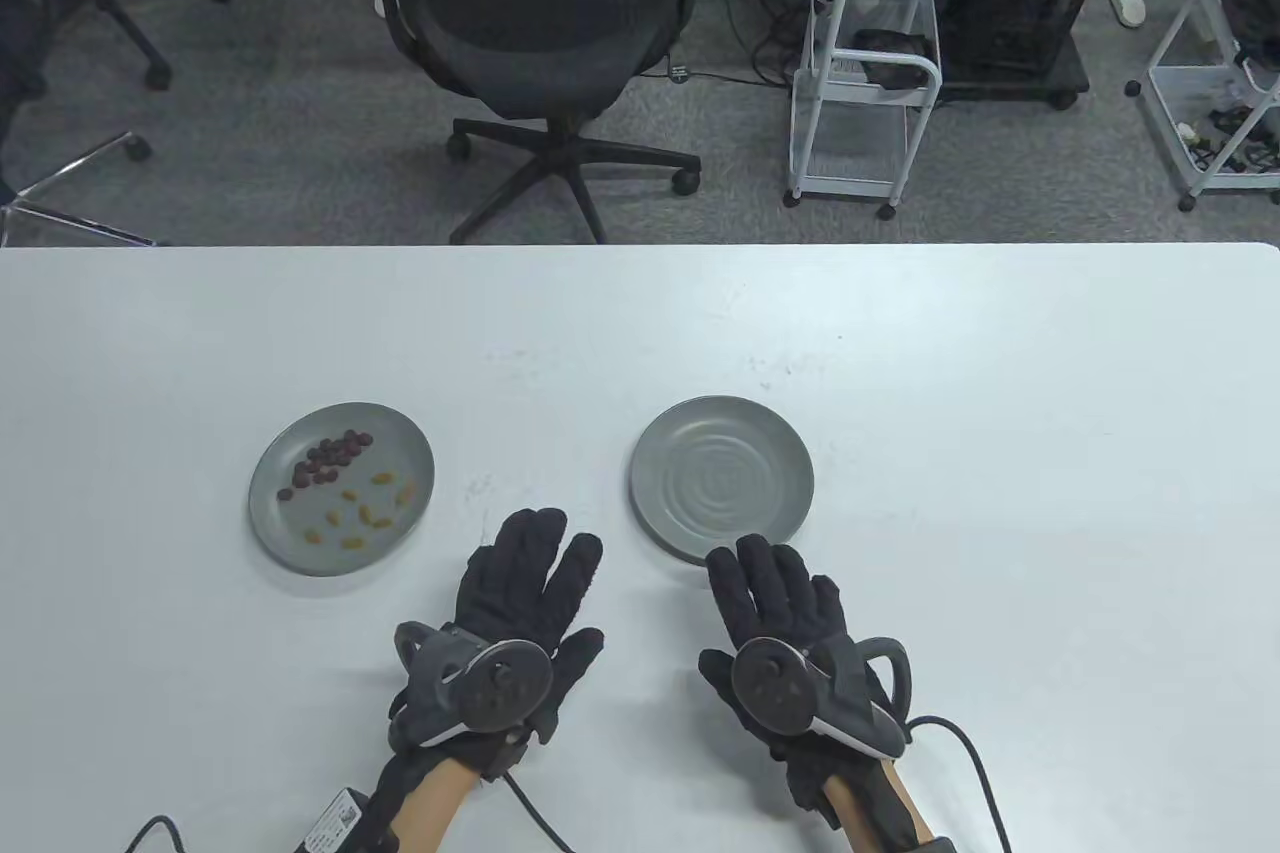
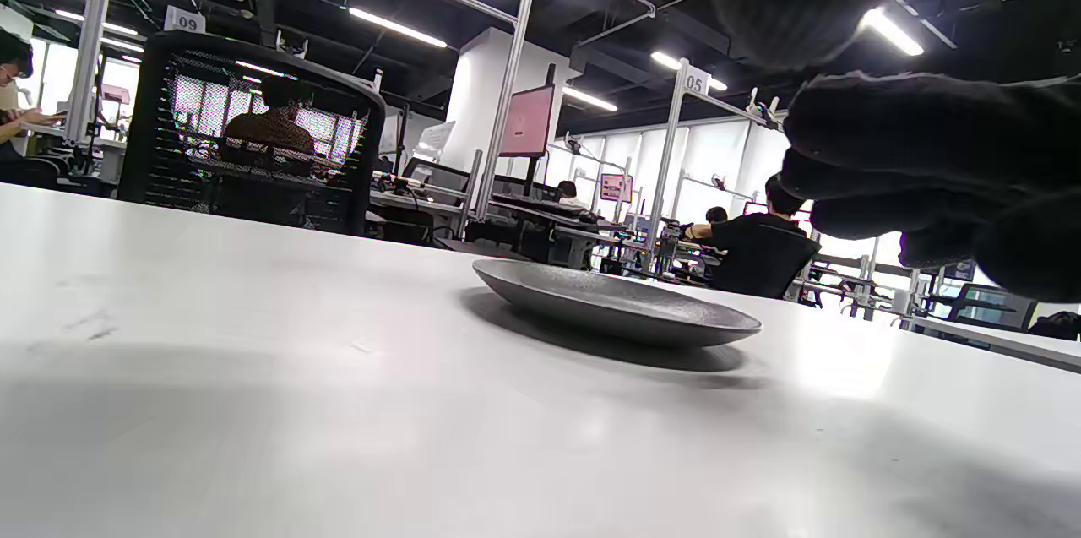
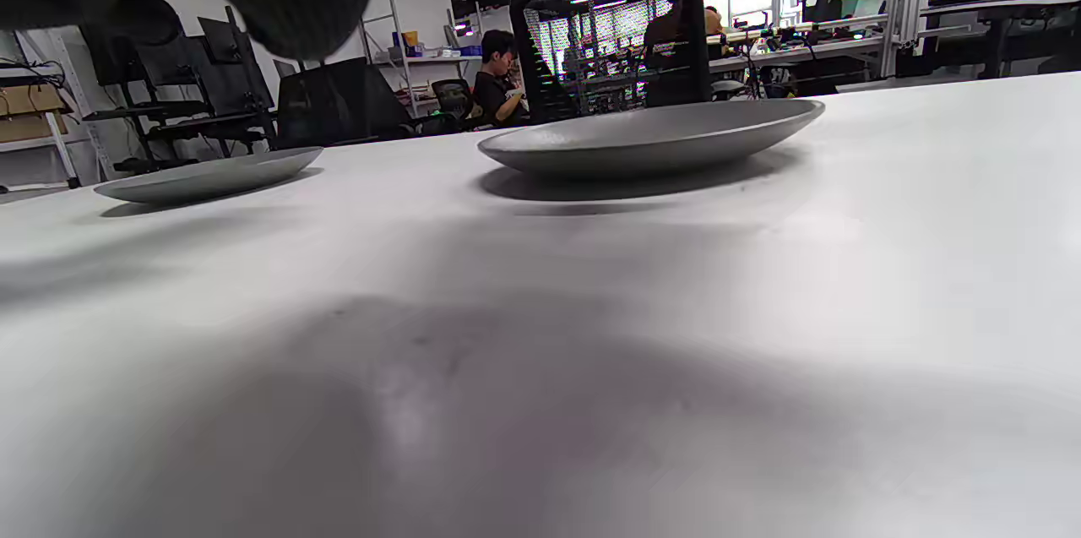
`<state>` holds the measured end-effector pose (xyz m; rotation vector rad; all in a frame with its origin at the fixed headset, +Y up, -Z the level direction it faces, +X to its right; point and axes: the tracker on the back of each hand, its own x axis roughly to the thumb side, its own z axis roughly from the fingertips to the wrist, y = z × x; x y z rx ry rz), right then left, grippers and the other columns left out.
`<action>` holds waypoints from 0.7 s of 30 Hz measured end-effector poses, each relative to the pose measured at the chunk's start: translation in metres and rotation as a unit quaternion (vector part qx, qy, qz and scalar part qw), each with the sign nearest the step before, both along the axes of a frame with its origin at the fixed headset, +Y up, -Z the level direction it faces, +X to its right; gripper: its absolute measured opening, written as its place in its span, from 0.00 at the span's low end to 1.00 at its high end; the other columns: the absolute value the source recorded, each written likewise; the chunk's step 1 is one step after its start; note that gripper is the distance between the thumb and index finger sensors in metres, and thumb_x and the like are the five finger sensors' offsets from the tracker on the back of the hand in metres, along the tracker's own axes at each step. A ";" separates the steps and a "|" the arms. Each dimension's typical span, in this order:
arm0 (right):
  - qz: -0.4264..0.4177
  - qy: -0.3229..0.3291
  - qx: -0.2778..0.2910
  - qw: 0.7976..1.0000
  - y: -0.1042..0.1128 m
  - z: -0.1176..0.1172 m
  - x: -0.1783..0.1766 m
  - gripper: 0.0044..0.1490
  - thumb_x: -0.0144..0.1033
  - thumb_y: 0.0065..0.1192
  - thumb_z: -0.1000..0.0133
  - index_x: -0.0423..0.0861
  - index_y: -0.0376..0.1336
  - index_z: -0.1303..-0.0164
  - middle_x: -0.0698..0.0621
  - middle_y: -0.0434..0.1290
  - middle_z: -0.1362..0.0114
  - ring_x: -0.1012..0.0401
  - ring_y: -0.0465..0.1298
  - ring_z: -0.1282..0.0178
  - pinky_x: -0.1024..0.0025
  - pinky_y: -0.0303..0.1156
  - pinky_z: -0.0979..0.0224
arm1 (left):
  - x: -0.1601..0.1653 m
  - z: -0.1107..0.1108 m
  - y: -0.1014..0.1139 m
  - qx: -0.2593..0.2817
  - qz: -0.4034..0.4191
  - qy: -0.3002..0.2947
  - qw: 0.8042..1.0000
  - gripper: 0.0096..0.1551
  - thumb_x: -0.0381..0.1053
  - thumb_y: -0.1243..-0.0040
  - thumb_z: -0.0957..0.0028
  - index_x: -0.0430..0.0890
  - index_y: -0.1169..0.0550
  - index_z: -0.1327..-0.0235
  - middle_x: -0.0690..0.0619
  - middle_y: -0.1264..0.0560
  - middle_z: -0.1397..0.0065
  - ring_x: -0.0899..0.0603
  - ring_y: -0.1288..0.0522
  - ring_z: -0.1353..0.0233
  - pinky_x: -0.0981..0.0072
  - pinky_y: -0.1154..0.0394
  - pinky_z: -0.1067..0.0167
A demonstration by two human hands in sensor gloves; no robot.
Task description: Pick raisins with hand pinch into plate
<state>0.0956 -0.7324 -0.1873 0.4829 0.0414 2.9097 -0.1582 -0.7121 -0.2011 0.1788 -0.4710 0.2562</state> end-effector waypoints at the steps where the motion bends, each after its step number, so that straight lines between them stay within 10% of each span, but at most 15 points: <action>1: 0.001 0.001 0.000 1.000 0.000 0.000 0.000 0.60 0.57 0.56 0.41 0.49 0.29 0.13 0.41 0.35 0.09 0.36 0.45 0.12 0.29 0.50 0.21 | 0.000 0.000 0.000 0.000 -0.001 -0.001 1.000 0.53 0.64 0.39 0.52 0.57 0.50 0.17 0.42 0.53 0.11 0.28 0.51 0.14 0.24 0.43 0.28; 21: 0.012 0.014 0.002 1.000 0.001 0.005 -0.009 0.59 0.57 0.55 0.40 0.48 0.29 0.13 0.40 0.36 0.10 0.36 0.46 0.12 0.30 0.50 0.21 | -0.020 -0.015 0.020 -0.036 -0.037 0.023 0.998 0.53 0.62 0.37 0.52 0.57 0.49 0.16 0.42 0.51 0.11 0.29 0.46 0.16 0.24 0.42 0.29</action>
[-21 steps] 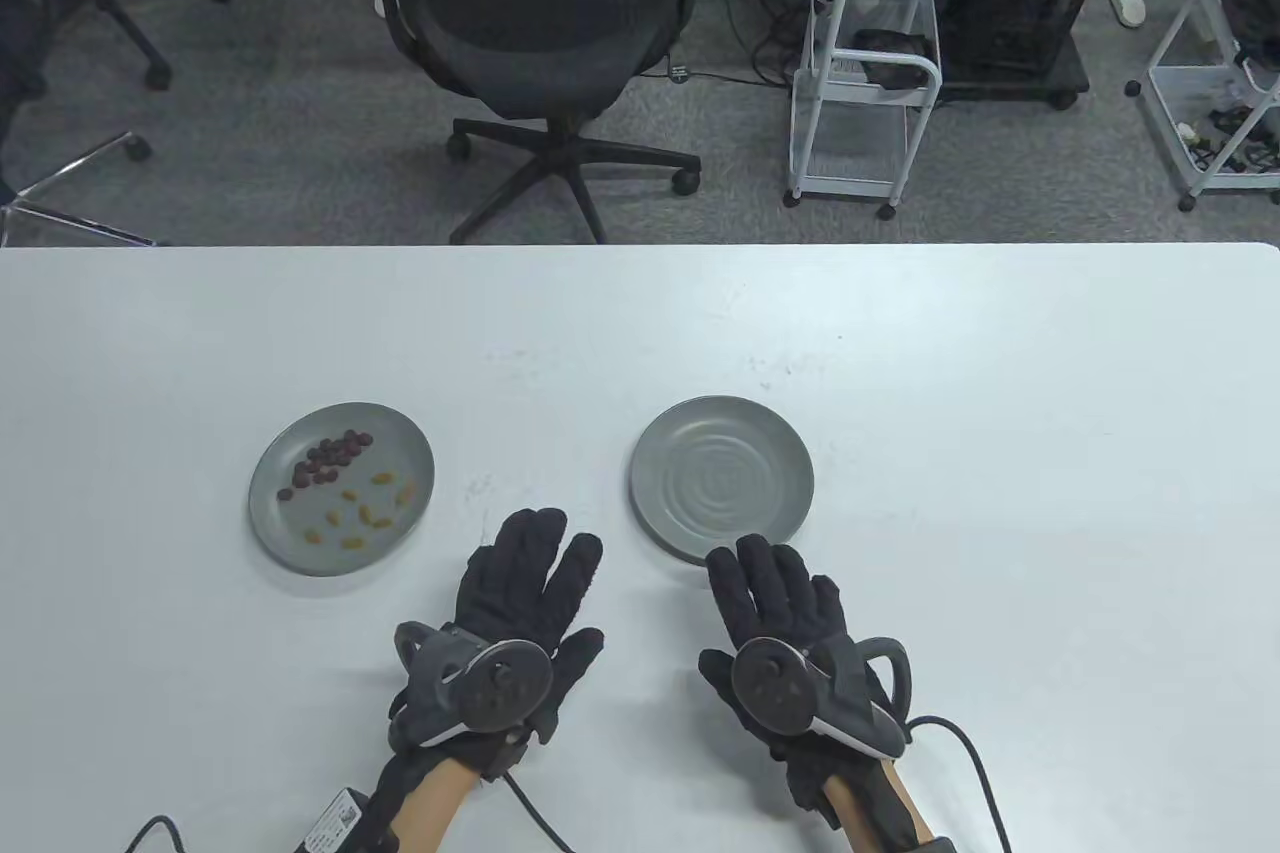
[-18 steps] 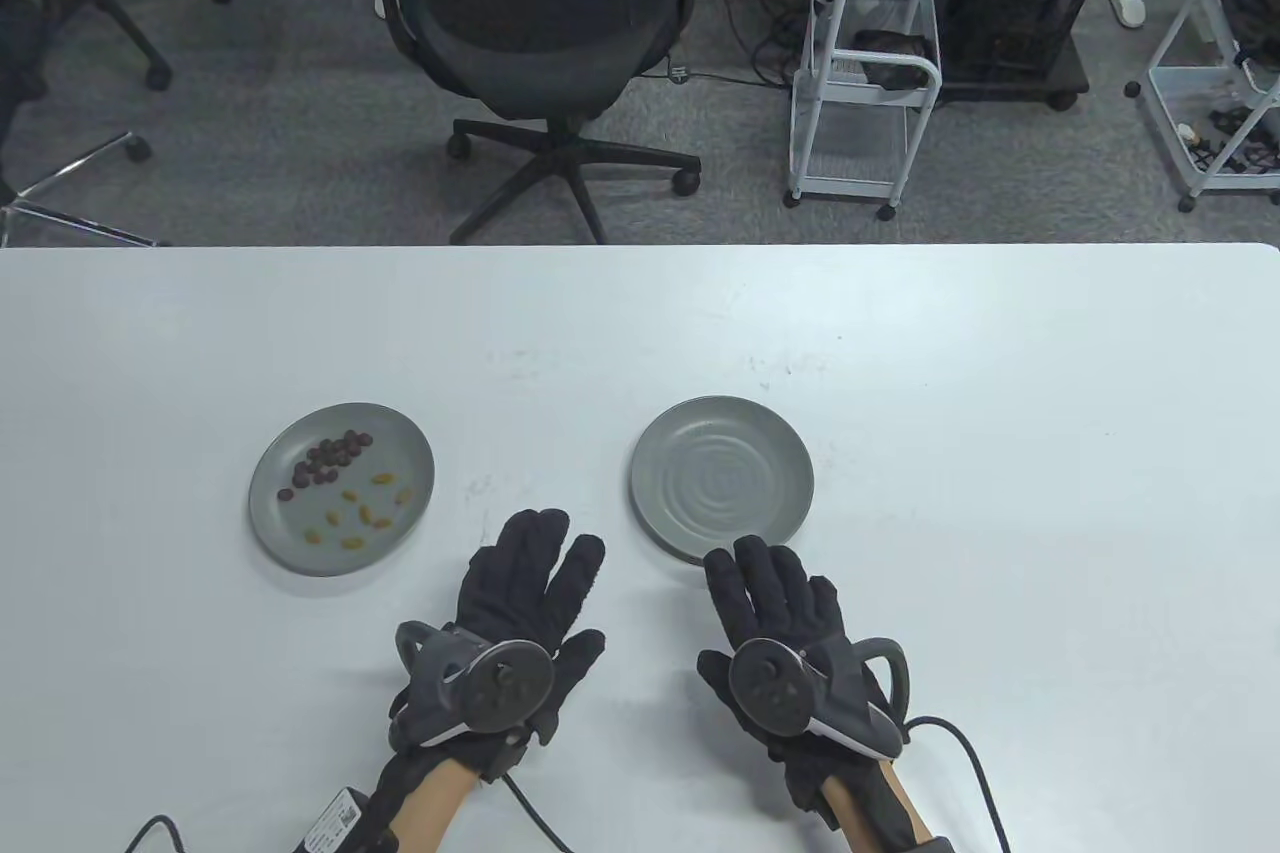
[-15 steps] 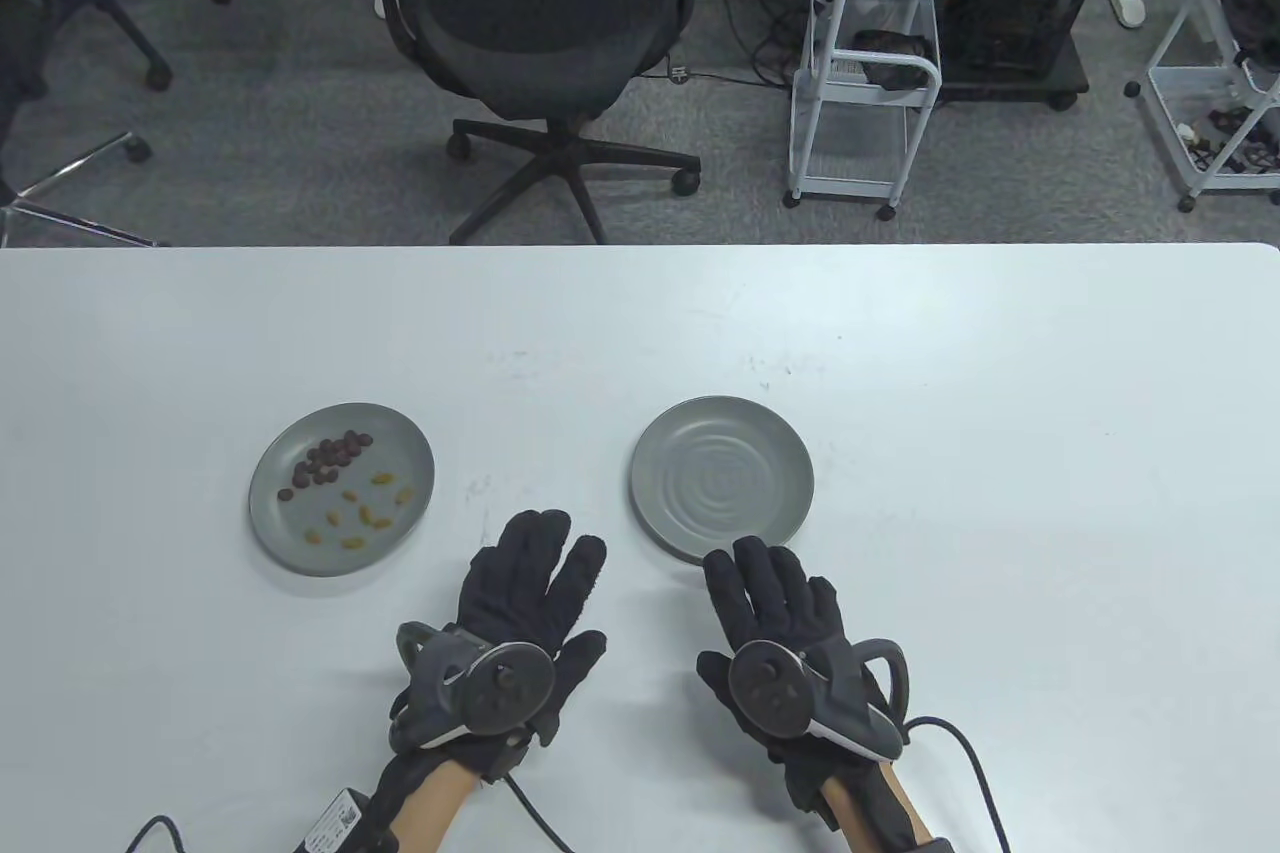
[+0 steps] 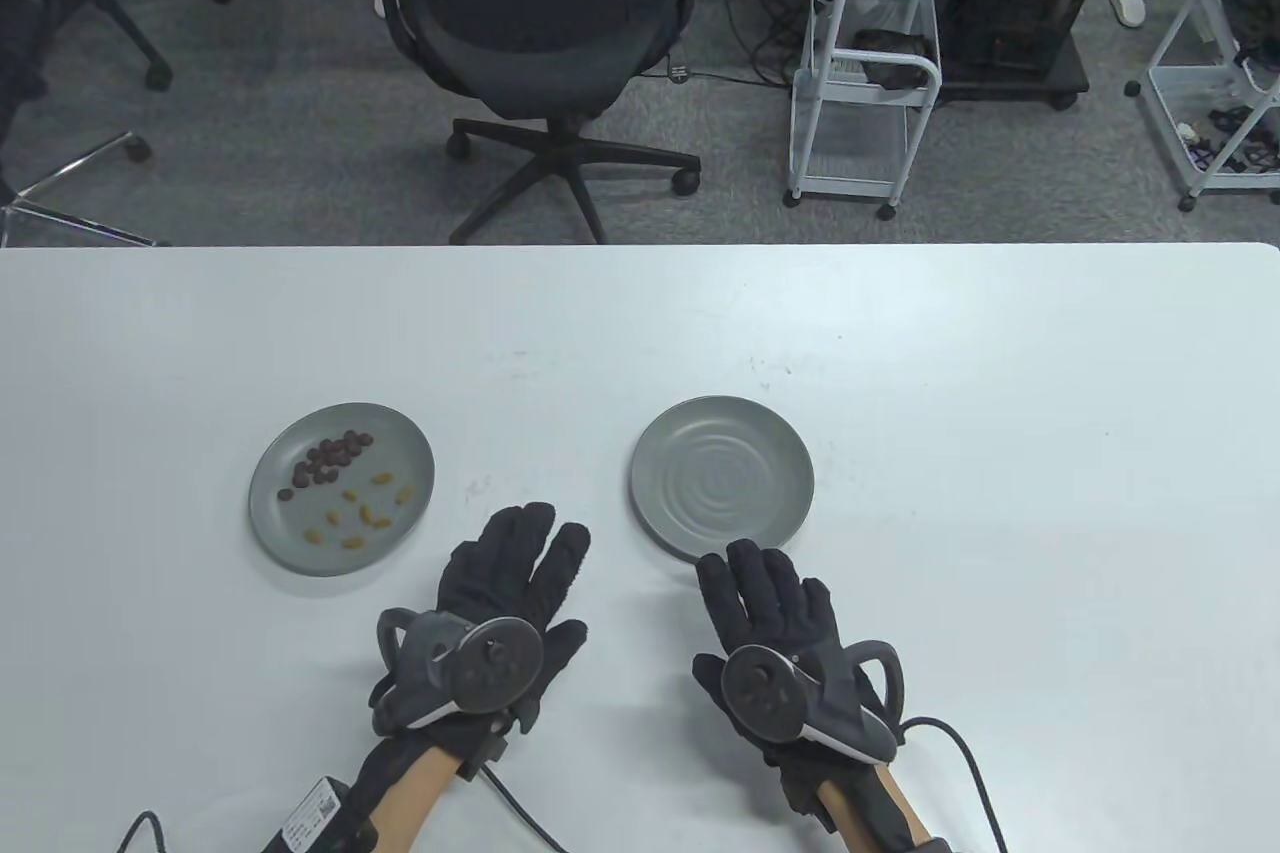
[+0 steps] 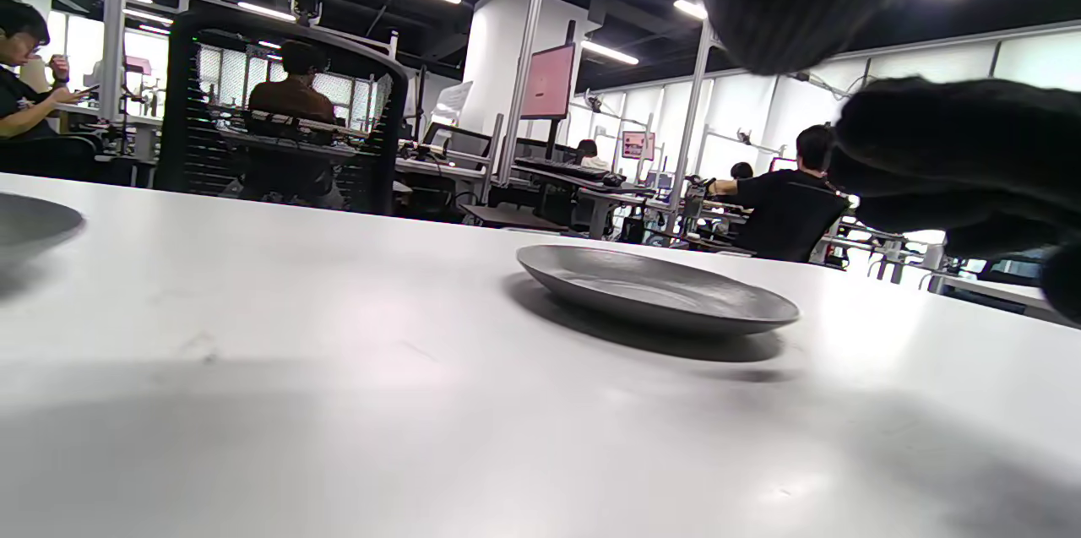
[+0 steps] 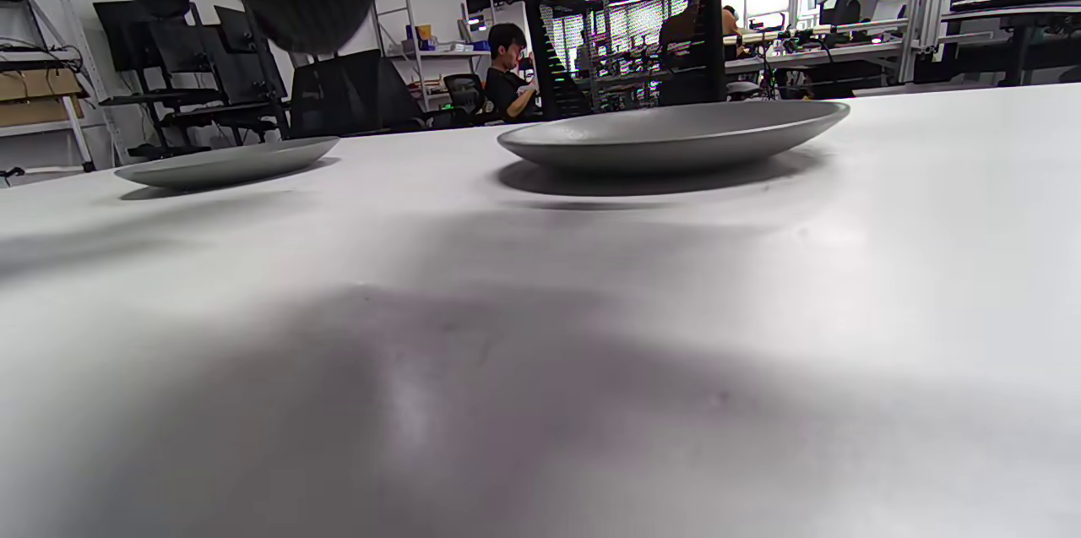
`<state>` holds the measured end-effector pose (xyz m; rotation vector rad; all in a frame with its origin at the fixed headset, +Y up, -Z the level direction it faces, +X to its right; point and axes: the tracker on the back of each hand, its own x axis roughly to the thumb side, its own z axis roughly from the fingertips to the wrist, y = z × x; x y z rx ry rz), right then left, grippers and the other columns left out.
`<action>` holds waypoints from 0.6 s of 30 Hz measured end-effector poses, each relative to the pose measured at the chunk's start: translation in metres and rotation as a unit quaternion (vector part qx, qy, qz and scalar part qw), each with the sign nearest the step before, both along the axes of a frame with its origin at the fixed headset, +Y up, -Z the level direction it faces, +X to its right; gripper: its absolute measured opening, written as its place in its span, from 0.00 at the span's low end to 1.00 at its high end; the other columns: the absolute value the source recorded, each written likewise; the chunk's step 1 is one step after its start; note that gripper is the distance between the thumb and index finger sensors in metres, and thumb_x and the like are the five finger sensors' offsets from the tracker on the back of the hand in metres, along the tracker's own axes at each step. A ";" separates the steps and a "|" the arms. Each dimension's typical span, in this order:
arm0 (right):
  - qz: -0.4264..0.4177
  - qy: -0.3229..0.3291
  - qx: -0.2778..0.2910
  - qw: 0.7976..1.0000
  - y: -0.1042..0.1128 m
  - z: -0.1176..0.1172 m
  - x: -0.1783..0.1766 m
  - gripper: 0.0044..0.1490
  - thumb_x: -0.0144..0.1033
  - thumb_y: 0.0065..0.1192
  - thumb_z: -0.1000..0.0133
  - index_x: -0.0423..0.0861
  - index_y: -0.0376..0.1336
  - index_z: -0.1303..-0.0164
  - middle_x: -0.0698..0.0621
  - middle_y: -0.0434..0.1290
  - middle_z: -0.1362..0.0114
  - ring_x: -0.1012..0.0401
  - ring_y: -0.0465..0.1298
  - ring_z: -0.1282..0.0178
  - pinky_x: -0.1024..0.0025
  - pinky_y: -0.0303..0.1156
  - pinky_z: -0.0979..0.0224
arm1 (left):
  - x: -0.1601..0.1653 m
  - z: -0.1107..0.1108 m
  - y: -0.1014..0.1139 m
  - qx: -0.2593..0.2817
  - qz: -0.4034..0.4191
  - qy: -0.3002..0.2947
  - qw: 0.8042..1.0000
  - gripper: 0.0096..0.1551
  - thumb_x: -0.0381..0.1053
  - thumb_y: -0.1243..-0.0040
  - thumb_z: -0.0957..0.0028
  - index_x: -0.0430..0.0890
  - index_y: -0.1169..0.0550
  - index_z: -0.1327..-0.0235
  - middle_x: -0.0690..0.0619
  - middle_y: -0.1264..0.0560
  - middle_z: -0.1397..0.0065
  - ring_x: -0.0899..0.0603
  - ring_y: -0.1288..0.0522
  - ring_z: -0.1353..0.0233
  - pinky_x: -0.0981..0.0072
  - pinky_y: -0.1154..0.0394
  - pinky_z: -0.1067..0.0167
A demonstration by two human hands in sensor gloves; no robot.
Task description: Pick raisins with hand pinch into plate
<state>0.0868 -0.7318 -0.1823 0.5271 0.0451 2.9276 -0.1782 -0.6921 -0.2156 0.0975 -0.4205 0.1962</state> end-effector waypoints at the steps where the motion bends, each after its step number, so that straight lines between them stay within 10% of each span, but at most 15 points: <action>1: -0.003 0.003 -0.001 1.000 0.000 0.001 -0.001 0.59 0.57 0.55 0.40 0.48 0.29 0.13 0.40 0.35 0.10 0.36 0.46 0.12 0.30 0.50 0.21 | -0.008 -0.004 0.004 -0.001 -0.004 0.011 1.000 0.53 0.63 0.37 0.52 0.58 0.48 0.16 0.42 0.50 0.11 0.29 0.45 0.16 0.24 0.42 0.29; 11: 0.003 0.030 0.007 1.000 0.004 0.010 -0.013 0.59 0.56 0.55 0.40 0.48 0.29 0.13 0.40 0.35 0.10 0.35 0.45 0.12 0.30 0.50 0.21 | -0.114 -0.064 0.037 -0.029 -0.024 0.164 0.986 0.40 0.61 0.36 0.51 0.55 0.37 0.26 0.45 0.36 0.24 0.34 0.31 0.31 0.32 0.33 0.34; 18: -0.008 0.041 -0.014 0.999 0.002 0.010 -0.013 0.58 0.56 0.54 0.40 0.48 0.30 0.13 0.40 0.36 0.10 0.35 0.46 0.13 0.30 0.50 0.21 | -0.190 -0.103 0.020 -0.107 -0.028 0.294 0.949 0.42 0.59 0.37 0.49 0.55 0.39 0.22 0.44 0.36 0.21 0.33 0.32 0.28 0.31 0.34 0.33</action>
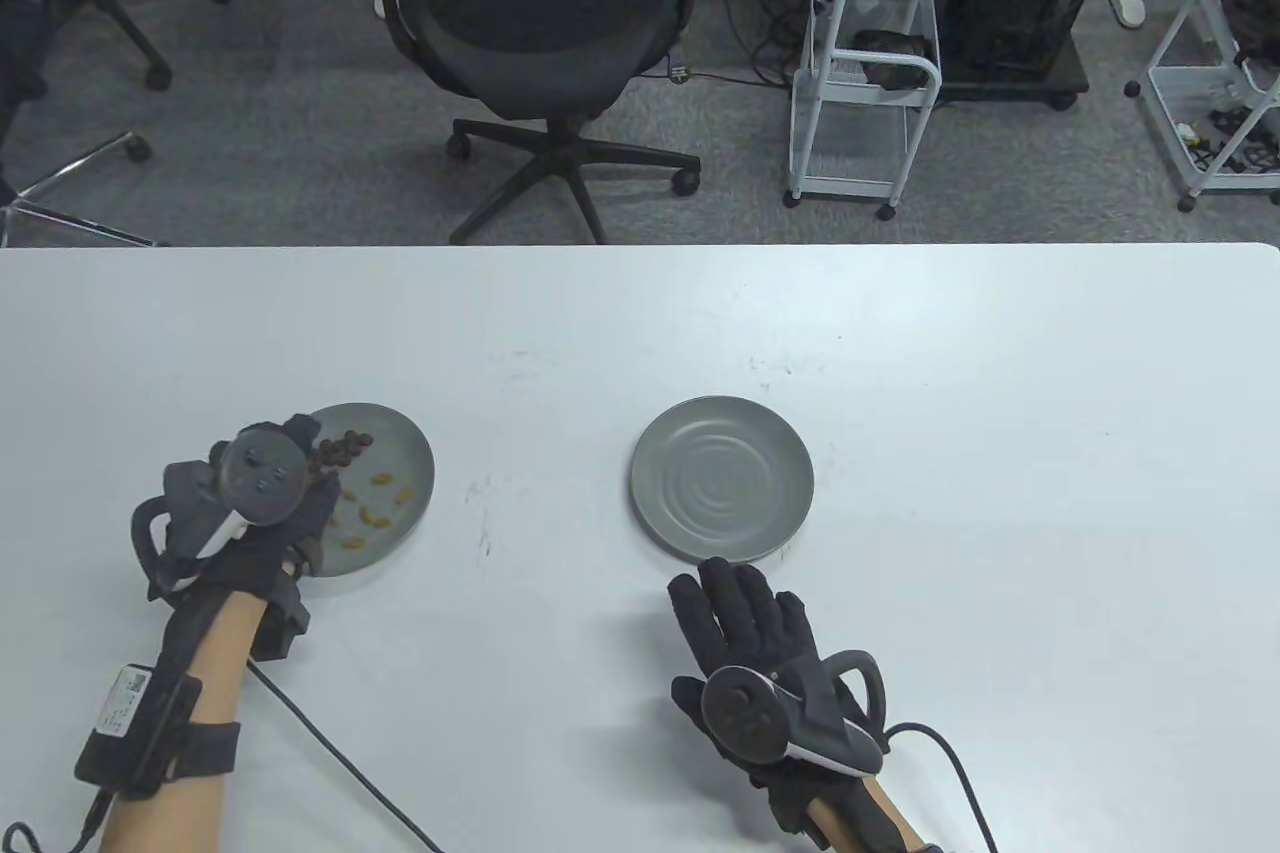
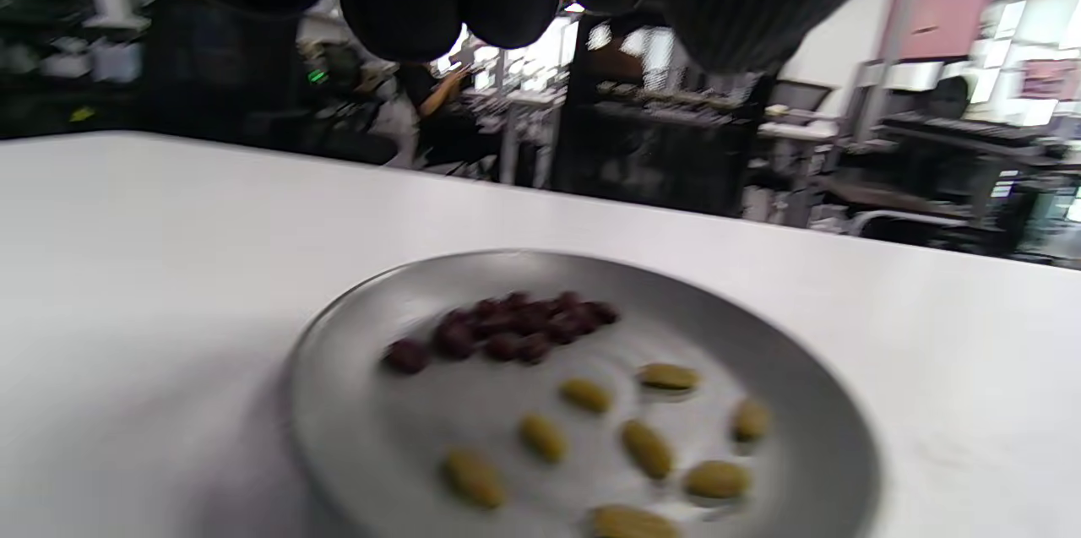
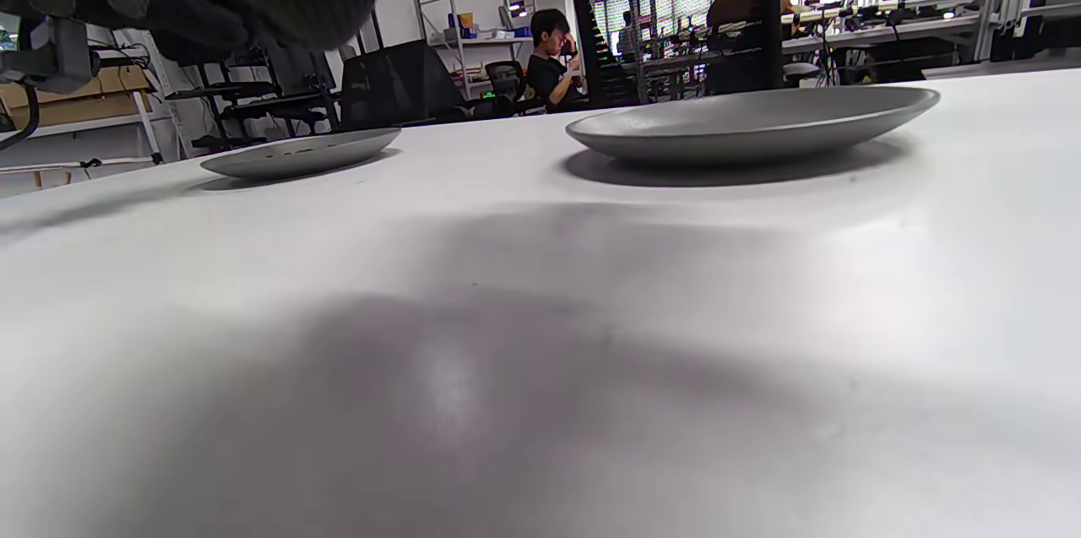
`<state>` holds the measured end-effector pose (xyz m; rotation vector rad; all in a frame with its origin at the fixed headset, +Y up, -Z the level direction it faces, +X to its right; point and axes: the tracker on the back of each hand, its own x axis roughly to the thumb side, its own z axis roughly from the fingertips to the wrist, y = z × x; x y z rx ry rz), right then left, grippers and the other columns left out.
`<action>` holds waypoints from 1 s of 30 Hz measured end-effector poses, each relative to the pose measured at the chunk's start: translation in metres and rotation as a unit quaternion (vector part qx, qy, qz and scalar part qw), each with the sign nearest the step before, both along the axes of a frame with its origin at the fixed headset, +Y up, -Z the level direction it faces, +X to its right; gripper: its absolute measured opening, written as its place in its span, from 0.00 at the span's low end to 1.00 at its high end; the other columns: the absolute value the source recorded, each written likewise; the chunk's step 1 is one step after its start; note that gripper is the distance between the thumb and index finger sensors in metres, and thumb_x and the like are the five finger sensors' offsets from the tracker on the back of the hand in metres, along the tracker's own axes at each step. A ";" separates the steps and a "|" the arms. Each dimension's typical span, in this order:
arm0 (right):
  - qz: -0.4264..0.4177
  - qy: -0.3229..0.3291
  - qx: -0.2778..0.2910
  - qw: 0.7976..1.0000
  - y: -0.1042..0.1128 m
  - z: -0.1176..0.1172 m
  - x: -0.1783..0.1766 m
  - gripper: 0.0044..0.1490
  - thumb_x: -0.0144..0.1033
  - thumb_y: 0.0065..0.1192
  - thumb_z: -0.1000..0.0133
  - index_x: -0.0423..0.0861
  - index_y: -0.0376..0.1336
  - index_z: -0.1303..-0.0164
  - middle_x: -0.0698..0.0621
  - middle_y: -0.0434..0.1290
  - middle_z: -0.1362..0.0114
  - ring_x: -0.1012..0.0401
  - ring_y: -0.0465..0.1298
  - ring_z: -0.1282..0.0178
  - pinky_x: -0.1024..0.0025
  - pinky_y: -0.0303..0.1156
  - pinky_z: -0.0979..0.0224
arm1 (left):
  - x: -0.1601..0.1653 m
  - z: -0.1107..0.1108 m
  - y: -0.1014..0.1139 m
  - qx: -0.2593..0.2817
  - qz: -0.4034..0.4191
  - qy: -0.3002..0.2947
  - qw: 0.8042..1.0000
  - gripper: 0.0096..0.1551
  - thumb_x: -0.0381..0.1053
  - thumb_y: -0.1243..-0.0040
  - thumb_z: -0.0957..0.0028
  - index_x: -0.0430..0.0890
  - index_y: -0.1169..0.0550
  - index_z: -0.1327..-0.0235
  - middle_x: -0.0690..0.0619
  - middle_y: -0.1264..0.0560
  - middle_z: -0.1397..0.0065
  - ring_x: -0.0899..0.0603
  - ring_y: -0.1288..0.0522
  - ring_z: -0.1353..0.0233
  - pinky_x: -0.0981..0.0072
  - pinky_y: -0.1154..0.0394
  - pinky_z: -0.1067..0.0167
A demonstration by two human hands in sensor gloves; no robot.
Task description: Pick raisins with hand pinch into plate
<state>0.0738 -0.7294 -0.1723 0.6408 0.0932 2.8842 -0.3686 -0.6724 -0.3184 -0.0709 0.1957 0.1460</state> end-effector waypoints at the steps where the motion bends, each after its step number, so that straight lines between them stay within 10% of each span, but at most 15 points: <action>1: -0.001 0.001 -0.003 1.000 0.000 0.000 0.000 0.58 0.56 0.54 0.40 0.48 0.30 0.13 0.40 0.36 0.10 0.35 0.46 0.13 0.30 0.50 0.21 | -0.011 -0.005 -0.006 -0.015 0.015 0.020 1.000 0.42 0.58 0.37 0.49 0.55 0.39 0.22 0.44 0.36 0.21 0.33 0.32 0.28 0.31 0.35 0.33; 16: -0.005 0.026 -0.025 0.999 -0.002 0.004 -0.006 0.58 0.56 0.54 0.40 0.47 0.30 0.13 0.40 0.36 0.10 0.35 0.46 0.13 0.30 0.50 0.21 | -0.077 -0.042 -0.082 -0.109 0.124 0.165 0.972 0.38 0.54 0.38 0.48 0.53 0.35 0.22 0.43 0.28 0.27 0.37 0.22 0.44 0.44 0.24 0.50; 30: -0.008 0.026 -0.035 0.999 -0.003 0.003 -0.006 0.57 0.56 0.54 0.40 0.47 0.32 0.12 0.39 0.37 0.10 0.35 0.46 0.13 0.30 0.50 0.21 | -0.079 -0.045 -0.086 -0.110 0.170 0.204 0.958 0.24 0.56 0.40 0.49 0.51 0.27 0.41 0.46 0.25 0.36 0.44 0.19 0.52 0.54 0.19 0.57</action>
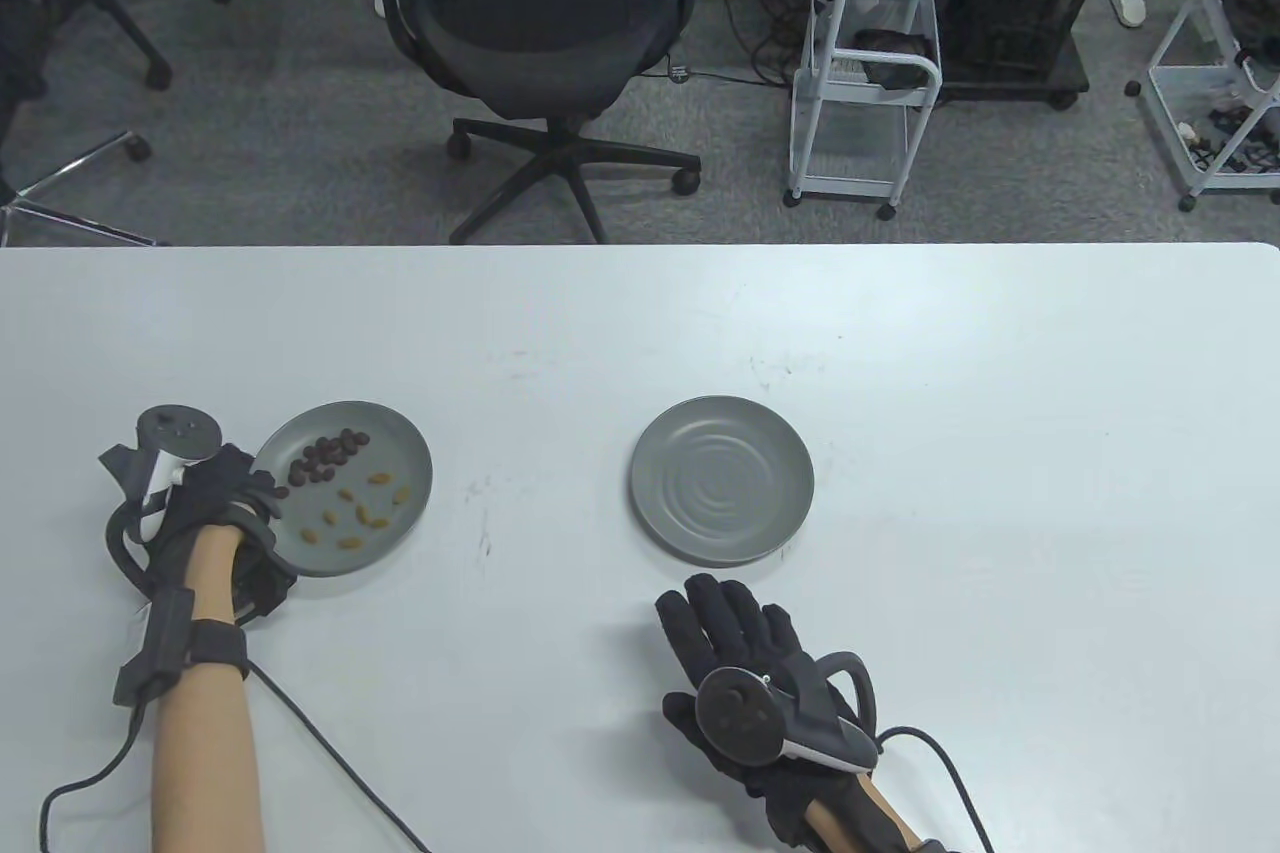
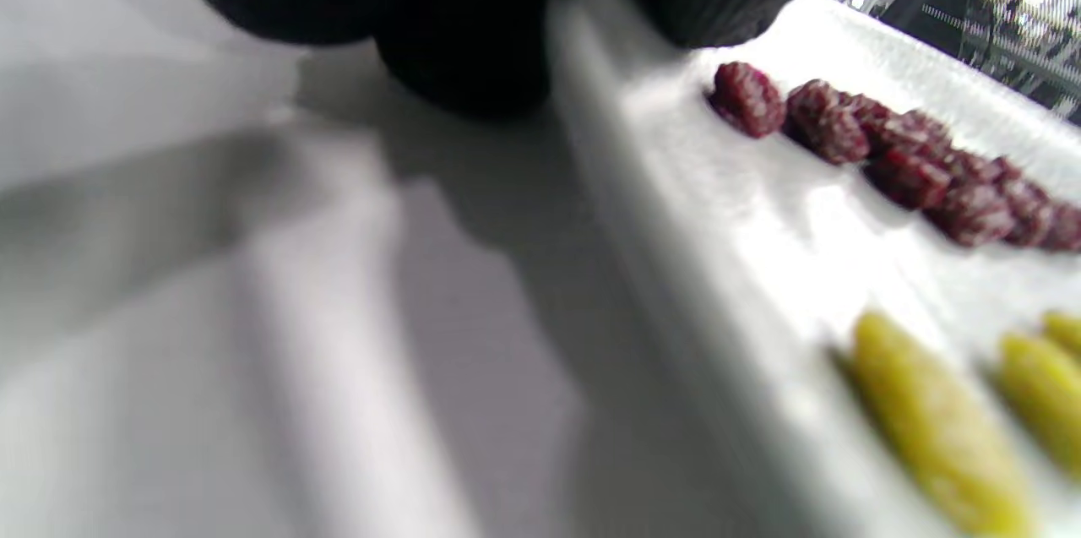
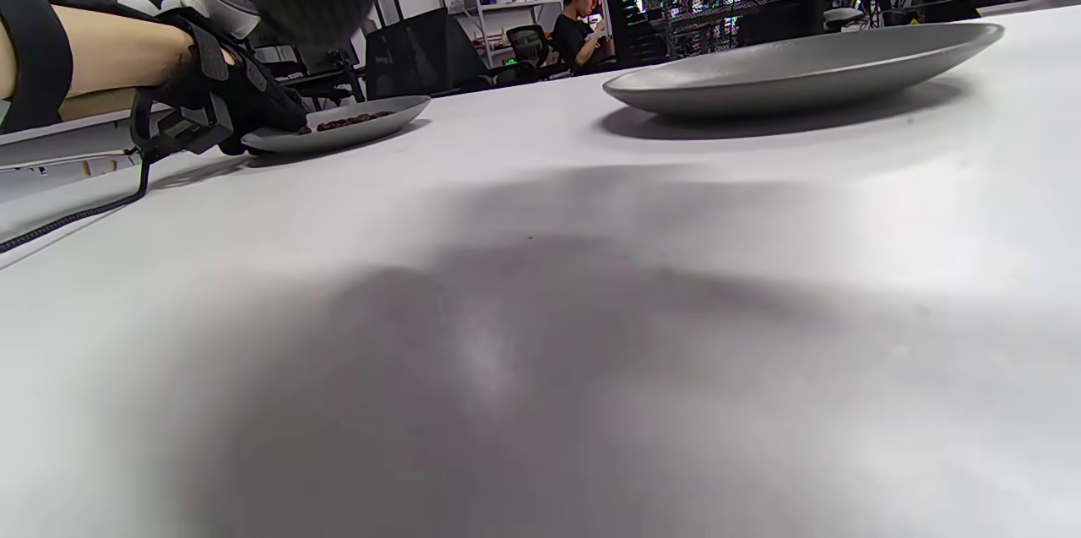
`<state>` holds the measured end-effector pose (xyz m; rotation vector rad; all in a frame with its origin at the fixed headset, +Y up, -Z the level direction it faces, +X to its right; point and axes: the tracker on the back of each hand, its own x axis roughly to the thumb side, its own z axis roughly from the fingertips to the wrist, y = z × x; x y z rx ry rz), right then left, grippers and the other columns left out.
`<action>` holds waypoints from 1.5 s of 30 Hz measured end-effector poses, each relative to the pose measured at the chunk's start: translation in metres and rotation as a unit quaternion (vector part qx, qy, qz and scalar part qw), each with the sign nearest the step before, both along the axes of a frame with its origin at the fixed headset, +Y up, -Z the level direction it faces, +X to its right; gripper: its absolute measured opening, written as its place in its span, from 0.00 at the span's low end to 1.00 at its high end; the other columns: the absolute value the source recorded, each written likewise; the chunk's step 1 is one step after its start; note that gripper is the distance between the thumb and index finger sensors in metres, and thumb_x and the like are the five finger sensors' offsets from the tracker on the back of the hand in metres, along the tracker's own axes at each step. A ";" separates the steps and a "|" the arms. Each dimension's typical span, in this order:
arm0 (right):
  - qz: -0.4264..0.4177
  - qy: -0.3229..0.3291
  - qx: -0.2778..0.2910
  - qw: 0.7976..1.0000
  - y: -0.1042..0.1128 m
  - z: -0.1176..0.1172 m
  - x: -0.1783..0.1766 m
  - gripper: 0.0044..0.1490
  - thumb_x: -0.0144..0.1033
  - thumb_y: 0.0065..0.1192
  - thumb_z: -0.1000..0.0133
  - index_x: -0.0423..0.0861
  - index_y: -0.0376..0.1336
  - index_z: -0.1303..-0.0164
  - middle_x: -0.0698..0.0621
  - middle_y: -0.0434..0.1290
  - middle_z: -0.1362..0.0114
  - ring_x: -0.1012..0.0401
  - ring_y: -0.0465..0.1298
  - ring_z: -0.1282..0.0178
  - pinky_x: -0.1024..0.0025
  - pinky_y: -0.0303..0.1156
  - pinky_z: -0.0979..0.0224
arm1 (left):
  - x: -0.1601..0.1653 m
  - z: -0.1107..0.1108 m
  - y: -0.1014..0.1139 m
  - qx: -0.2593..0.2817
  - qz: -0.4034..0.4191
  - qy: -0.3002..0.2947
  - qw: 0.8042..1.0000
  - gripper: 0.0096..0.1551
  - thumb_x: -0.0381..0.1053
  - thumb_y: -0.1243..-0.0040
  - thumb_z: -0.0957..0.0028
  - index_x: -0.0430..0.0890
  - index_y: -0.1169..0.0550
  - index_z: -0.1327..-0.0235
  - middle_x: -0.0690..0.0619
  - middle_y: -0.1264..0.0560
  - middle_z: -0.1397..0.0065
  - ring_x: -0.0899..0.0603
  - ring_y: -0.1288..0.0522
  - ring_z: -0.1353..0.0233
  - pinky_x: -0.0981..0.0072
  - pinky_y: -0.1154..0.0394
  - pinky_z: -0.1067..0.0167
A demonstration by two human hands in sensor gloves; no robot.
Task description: Pick raisins with hand pinch into plate
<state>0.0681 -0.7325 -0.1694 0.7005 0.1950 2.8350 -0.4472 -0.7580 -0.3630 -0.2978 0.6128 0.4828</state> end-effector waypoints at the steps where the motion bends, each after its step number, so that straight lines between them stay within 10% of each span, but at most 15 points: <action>1: 0.000 0.000 0.000 1.000 0.000 0.000 0.000 0.57 0.56 0.54 0.40 0.47 0.32 0.12 0.39 0.37 0.10 0.35 0.46 0.13 0.30 0.50 0.21 | -0.001 0.001 0.001 0.012 0.013 0.004 1.000 0.24 0.55 0.40 0.49 0.50 0.27 0.41 0.45 0.24 0.36 0.44 0.17 0.53 0.55 0.18 0.60; 20: -0.019 -0.005 -0.021 1.000 -0.004 -0.004 0.005 0.56 0.56 0.54 0.40 0.46 0.35 0.11 0.38 0.38 0.10 0.35 0.47 0.13 0.30 0.51 0.22 | 0.000 0.033 0.017 0.106 0.119 0.025 0.987 0.27 0.52 0.42 0.50 0.46 0.30 0.38 0.48 0.16 0.47 0.50 0.12 0.70 0.66 0.15 0.79; 34: -0.044 -0.038 -0.031 0.998 -0.005 -0.011 0.019 0.55 0.56 0.54 0.40 0.46 0.35 0.11 0.38 0.39 0.10 0.35 0.48 0.13 0.30 0.51 0.22 | 0.098 0.089 0.051 0.233 0.188 -0.062 0.952 0.36 0.49 0.44 0.49 0.44 0.37 0.26 0.47 0.17 0.45 0.52 0.11 0.76 0.69 0.15 0.86; 45: -0.052 -0.068 -0.033 0.996 -0.006 -0.016 0.030 0.55 0.56 0.54 0.40 0.46 0.35 0.11 0.38 0.40 0.10 0.35 0.49 0.14 0.30 0.52 0.22 | 0.175 0.133 0.032 0.225 0.253 -0.148 0.929 0.36 0.50 0.44 0.49 0.44 0.35 0.26 0.46 0.19 0.43 0.51 0.11 0.75 0.67 0.14 0.84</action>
